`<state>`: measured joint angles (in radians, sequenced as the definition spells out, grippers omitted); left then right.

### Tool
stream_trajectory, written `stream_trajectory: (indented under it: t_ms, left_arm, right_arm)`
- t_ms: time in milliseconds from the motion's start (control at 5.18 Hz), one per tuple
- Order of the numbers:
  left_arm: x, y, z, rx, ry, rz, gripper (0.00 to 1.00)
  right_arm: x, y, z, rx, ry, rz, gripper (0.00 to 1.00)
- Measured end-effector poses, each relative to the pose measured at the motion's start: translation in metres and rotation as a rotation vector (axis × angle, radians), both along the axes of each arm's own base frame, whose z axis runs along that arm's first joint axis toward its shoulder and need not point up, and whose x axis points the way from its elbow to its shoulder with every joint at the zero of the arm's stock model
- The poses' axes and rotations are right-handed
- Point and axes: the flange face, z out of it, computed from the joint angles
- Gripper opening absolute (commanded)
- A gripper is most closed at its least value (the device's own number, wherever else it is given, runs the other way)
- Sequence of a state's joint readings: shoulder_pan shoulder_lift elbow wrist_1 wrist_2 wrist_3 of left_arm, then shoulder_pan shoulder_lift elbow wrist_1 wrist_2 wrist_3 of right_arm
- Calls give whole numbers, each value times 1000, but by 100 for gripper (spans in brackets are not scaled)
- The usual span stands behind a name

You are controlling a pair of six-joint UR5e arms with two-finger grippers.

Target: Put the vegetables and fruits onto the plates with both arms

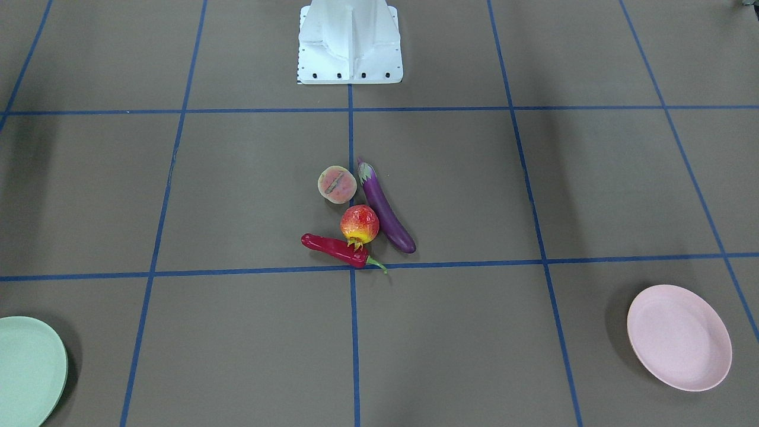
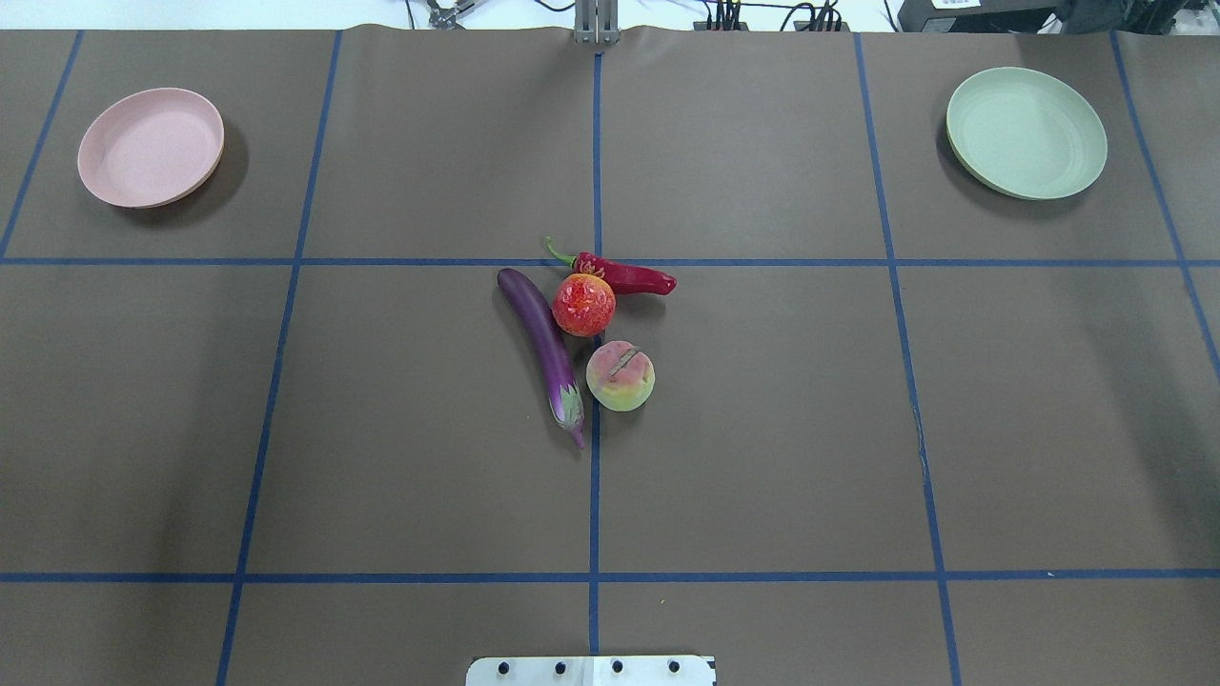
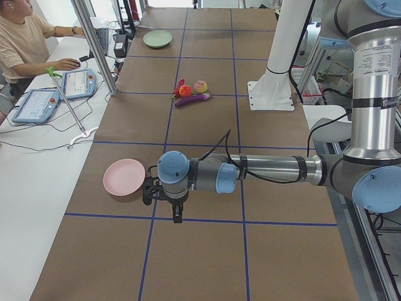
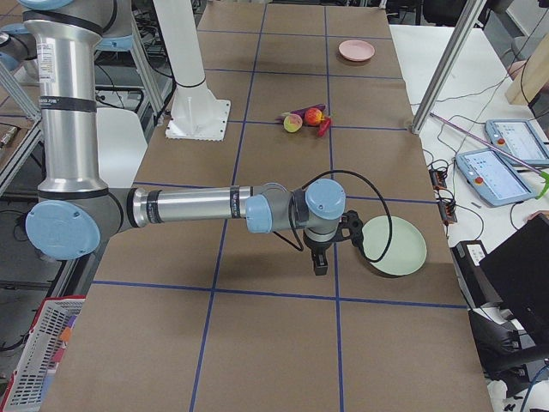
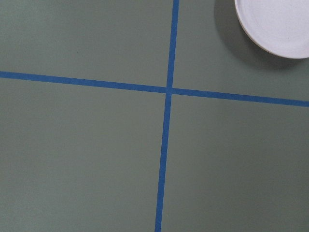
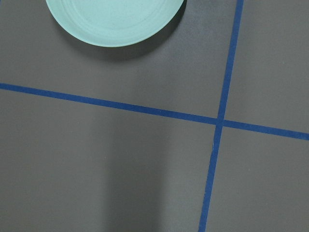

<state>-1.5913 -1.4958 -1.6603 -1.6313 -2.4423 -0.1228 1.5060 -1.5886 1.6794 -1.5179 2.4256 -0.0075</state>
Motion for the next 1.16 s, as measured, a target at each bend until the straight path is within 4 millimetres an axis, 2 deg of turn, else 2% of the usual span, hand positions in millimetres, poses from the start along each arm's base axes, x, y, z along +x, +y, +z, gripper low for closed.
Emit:
stream_trajectory:
  t_ms: [193, 772, 1159]
  left_arm:
    - [0, 0, 0, 2, 0, 2, 100]
    - [6, 5, 2, -9, 49, 12, 100]
    - [13, 8, 1, -24, 137, 18, 100]
  right_arm:
    - [-1, 1, -2, 1, -5, 2, 100]
    - [-8, -5, 14, -8, -22, -10, 100]
    - [-32, -5, 2, 3, -118, -50, 100]
